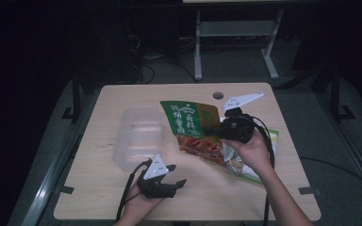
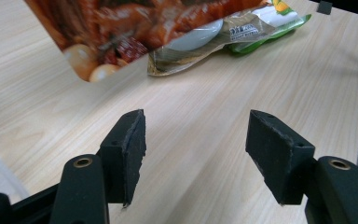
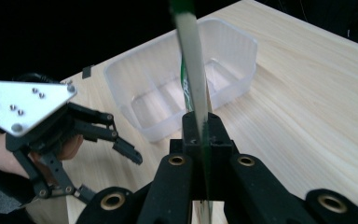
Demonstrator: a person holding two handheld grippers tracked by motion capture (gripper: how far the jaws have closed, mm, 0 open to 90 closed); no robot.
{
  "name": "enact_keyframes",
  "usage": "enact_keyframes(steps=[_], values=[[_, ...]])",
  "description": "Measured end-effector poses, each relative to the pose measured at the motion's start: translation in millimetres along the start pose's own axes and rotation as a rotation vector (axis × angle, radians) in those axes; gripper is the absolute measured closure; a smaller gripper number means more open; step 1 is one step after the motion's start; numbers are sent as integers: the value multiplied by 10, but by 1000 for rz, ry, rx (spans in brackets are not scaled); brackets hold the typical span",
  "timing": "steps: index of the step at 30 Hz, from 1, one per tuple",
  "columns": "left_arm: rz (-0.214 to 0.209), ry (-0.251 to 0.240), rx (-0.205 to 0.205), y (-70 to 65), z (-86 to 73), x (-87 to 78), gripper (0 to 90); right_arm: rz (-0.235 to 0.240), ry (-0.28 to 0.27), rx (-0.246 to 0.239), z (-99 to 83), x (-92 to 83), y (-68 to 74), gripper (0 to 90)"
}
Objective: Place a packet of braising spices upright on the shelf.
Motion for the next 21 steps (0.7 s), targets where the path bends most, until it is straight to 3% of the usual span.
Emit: enact_keyframes(steps=[3, 12, 21], values=[[3, 2, 15, -7, -17, -13, 369, 7, 2, -3, 79, 55, 7, 898], [-3, -11, 11, 7, -45, -42, 358, 24, 15, -36, 355, 257, -28, 898], [-9, -24, 14, 10, -45, -50, 354, 46, 7, -40, 556, 386, -59, 899]])
Point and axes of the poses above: each handheld gripper's, and its own axes: x roughly forward along the jaws, z roughly out of its top, y roughly to its left, the point moved 2 cm from there along x, roughly forward along the jaws, and after that the axes turned 12 degrees about z, right-handed, at the moved point
